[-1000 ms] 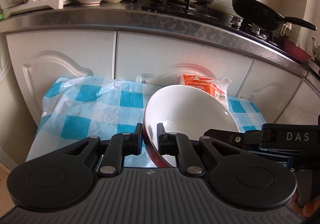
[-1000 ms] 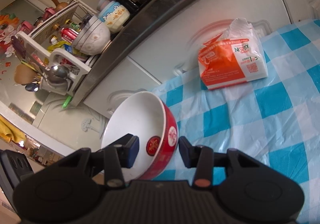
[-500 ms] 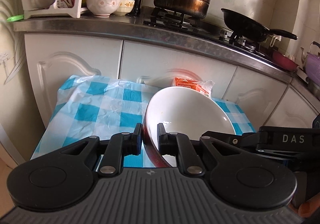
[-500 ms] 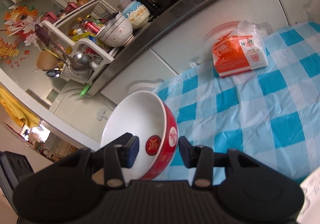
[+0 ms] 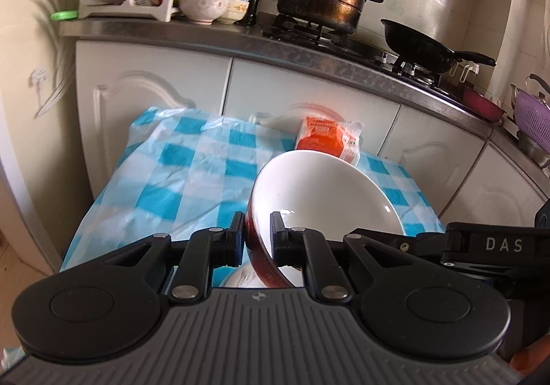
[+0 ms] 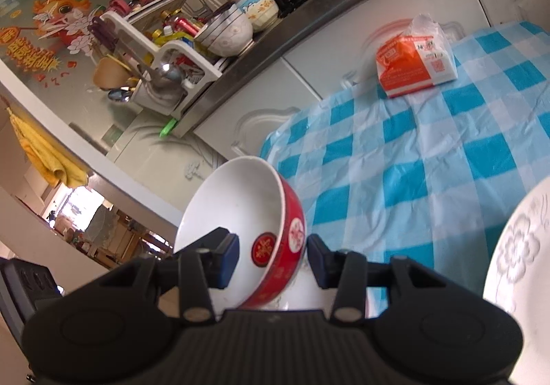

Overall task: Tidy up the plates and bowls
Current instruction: 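Lift the red-and-white bowl with the left gripper and carry it to the bowl stack, then lower the red-and-white bowl into the blue cartoon bowl and open the left gripper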

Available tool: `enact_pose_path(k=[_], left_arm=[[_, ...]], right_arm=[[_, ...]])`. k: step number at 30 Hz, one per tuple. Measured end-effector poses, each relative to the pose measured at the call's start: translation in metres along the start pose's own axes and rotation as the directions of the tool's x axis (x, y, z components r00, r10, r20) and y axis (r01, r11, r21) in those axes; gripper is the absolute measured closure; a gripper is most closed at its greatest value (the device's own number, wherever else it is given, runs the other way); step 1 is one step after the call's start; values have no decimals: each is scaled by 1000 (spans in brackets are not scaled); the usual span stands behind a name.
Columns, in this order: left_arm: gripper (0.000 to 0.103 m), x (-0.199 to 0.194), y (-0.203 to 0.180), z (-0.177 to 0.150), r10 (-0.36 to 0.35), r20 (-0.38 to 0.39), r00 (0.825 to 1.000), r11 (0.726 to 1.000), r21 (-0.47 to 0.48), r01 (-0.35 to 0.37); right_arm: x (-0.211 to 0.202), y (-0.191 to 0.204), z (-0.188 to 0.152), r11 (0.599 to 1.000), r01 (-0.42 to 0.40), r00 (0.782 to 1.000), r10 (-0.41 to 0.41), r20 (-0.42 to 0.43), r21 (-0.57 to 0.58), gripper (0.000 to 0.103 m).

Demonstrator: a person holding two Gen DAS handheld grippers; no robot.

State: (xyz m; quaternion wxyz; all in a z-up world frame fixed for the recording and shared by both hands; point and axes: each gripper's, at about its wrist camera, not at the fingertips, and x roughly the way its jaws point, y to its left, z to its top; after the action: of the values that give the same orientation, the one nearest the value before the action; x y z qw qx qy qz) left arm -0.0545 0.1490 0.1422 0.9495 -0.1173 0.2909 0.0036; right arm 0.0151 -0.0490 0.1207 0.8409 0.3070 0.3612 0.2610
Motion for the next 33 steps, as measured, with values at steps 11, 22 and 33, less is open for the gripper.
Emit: enact_pose_path(k=[11, 22, 33], left_arm=[[93, -1, 12, -28, 4, -56, 998, 998, -62, -7], [93, 9, 13, -40, -7, -87, 996, 997, -71, 1], [94, 5, 12, -47, -11, -69, 998, 997, -78, 5]], right_arm=[[-1, 3, -39, 999, 32, 999, -32, -30, -16, 59], [3, 4, -53, 981, 132, 991, -134, -7, -143, 60], [3, 18, -61, 933, 182, 983, -180, 35, -310, 52]])
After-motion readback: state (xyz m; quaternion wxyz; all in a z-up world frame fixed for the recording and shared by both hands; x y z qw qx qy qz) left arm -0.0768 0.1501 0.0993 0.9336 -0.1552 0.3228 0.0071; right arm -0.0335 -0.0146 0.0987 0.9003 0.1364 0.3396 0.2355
